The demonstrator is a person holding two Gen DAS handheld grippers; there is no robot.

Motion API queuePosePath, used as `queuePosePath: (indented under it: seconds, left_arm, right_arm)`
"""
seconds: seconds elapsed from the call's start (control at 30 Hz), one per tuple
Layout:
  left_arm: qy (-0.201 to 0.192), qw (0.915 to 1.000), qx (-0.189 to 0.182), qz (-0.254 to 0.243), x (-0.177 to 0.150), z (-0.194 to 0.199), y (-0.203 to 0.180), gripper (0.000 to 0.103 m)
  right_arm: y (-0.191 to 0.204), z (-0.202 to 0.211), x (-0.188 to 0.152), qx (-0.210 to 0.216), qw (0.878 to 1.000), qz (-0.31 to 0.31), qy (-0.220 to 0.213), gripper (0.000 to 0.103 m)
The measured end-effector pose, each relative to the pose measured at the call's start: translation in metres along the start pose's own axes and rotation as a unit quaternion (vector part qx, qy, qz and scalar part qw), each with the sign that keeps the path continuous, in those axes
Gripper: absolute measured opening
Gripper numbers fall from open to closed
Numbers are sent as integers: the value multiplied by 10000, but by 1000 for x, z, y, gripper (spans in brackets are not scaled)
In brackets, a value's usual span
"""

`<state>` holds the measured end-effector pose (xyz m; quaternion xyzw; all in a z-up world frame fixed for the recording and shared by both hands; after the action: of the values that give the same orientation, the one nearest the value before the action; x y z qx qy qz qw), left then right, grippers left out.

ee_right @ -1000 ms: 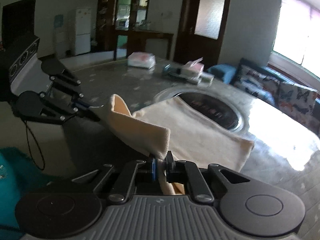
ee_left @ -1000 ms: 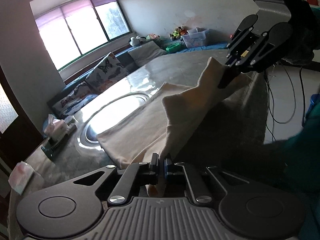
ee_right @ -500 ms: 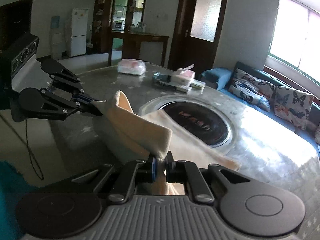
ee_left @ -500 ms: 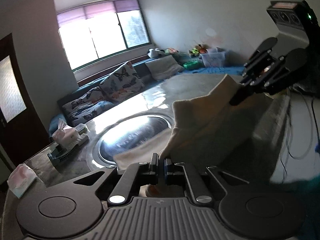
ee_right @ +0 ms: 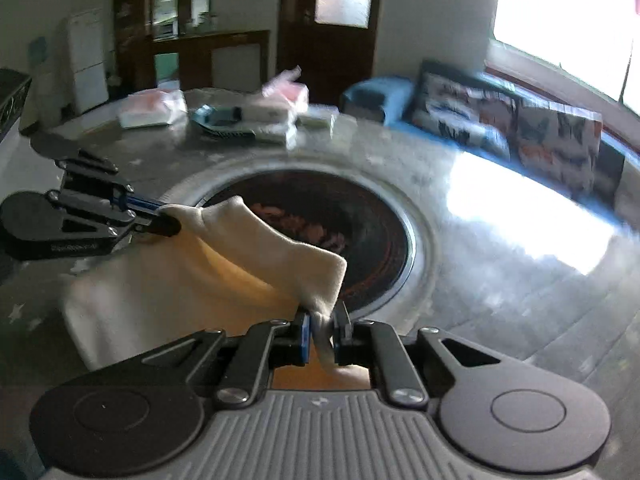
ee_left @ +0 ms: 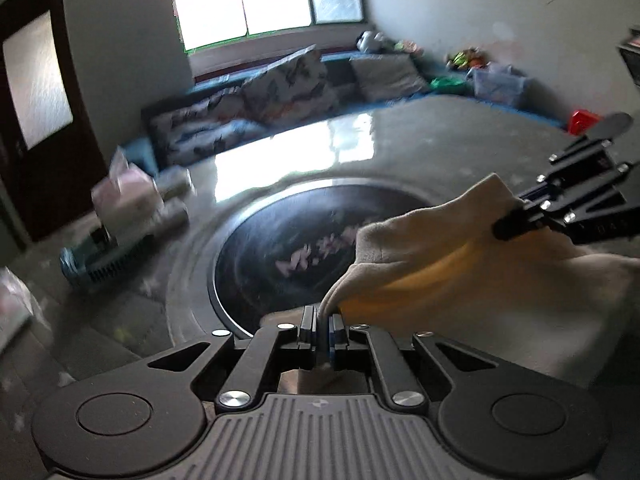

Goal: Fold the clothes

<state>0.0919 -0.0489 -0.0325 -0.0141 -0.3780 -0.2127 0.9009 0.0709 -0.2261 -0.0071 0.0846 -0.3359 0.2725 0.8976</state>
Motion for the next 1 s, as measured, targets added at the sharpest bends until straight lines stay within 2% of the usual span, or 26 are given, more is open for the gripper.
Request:
queuePosePath:
  seconds: [0.07, 0.13, 0.2, 0.37, 0.43, 0.6, 0.83, 0.93, 1.0]
  left_arm:
    - [2, 10000, 29, 56, -1, -2, 0, 11]
    - [4, 9999, 26, 121, 0, -1, 2, 13]
    - [-8, 9997, 158, 164, 4, -2, 9, 22]
    - [-143, 9972, 417, 596, 14, 12, 20, 22]
    - [-272, 9964, 299, 743, 21, 22, 18, 21]
    - [-360, 9969, -285, 640, 32, 32, -14, 22]
    - [74, 9963, -550, 660, 32, -8, -31, 22]
    - [213, 9941, -546, 910, 29, -25, -22, 22]
    - [148, 9926, -587, 1057, 28, -27, -18, 22]
  right_arm:
    - [-9, -2, -6, -69, 9996, -256, -38, 13]
    - [-19, -2, -11, -136, 9986, -509, -82, 19]
    - [-29, -3, -17, -203, 9968, -762, -126, 19]
    - [-34, 20, -11, -177, 9944, -972, -386, 19]
    - [-25, 23, -6, -12, 9946, -949, -422, 19]
    - [-6, 3, 4, 207, 9948, -947, -322, 19]
    - [-4, -27, 5, 120, 9931, -1162, -139, 19]
    - [-3, -30, 4, 86, 9931, -1154, -169, 19]
    - [-2, -31, 3, 60, 9936, -1109, -206, 20]
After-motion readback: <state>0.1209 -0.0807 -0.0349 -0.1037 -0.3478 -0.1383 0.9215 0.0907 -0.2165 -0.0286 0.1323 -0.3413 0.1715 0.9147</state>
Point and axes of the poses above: each gripper's, at about its wrist camera, not at the fingertips, and z roughly against the way its jaws point, y to its left, x to its top, the point moved 8 cm from there along -z, roughly the way its jaws point, and after that the axes turned 6 degrees about y, right-handed, at the moved point
